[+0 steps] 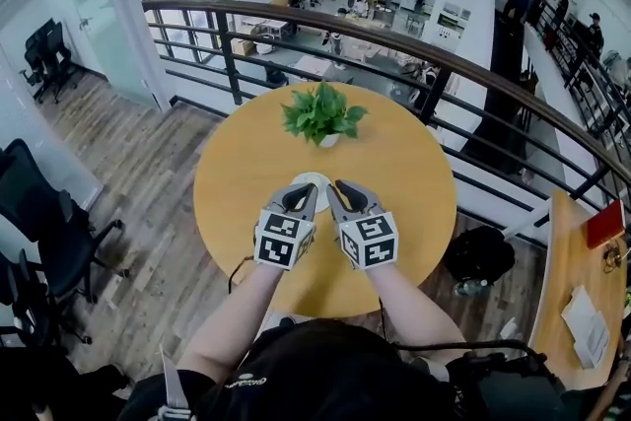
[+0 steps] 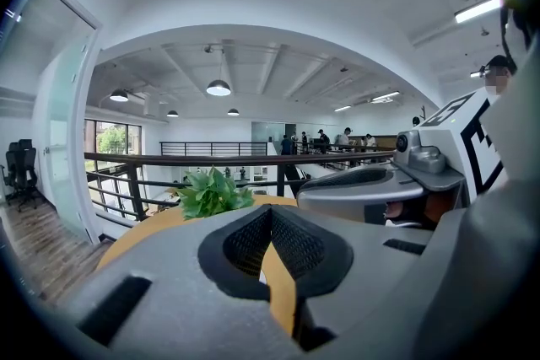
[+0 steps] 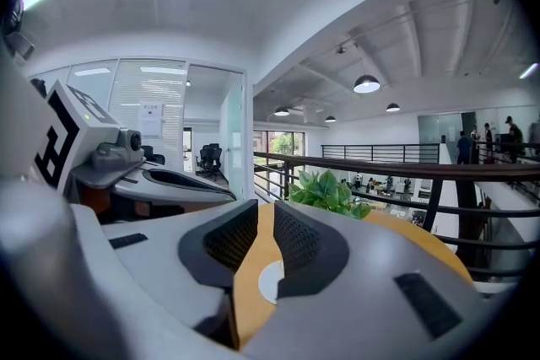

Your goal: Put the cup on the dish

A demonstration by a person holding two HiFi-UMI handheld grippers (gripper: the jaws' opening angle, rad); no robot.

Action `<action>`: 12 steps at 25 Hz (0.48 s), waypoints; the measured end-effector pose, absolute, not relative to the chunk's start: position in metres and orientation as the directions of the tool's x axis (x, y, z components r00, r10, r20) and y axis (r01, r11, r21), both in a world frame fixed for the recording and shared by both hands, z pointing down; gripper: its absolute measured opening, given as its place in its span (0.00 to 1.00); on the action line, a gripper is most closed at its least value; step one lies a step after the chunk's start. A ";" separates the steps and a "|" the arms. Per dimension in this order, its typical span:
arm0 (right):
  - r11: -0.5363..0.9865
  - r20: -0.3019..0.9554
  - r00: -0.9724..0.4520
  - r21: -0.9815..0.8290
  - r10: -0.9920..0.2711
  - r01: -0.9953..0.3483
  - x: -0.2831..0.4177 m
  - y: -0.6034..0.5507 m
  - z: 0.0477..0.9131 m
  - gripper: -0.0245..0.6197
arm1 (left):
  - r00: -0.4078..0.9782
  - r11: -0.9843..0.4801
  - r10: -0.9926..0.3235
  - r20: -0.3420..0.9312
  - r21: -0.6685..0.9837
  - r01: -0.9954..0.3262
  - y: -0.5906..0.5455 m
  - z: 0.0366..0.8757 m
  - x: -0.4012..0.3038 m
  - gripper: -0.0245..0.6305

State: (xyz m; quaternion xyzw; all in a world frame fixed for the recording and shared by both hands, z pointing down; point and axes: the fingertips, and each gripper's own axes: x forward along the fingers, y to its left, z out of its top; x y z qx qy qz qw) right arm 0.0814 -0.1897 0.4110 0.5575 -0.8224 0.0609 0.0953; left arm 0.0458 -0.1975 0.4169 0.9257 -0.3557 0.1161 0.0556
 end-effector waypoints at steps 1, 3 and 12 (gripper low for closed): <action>0.374 0.222 -0.364 0.007 -0.905 -0.927 0.079 -0.189 0.410 0.13 | 0.721 -0.741 -0.646 0.251 0.018 -0.671 -0.197 0.415 0.045 0.04; 0.378 0.216 -0.367 0.010 -0.905 -0.926 0.077 -0.188 0.409 0.11 | 0.721 -0.741 -0.647 0.246 0.015 -0.671 -0.197 0.414 0.044 0.04; 0.381 0.214 -0.370 0.010 -0.904 -0.924 0.073 -0.191 0.408 0.10 | 0.727 -0.745 -0.643 0.241 0.021 -0.667 -0.199 0.413 0.043 0.04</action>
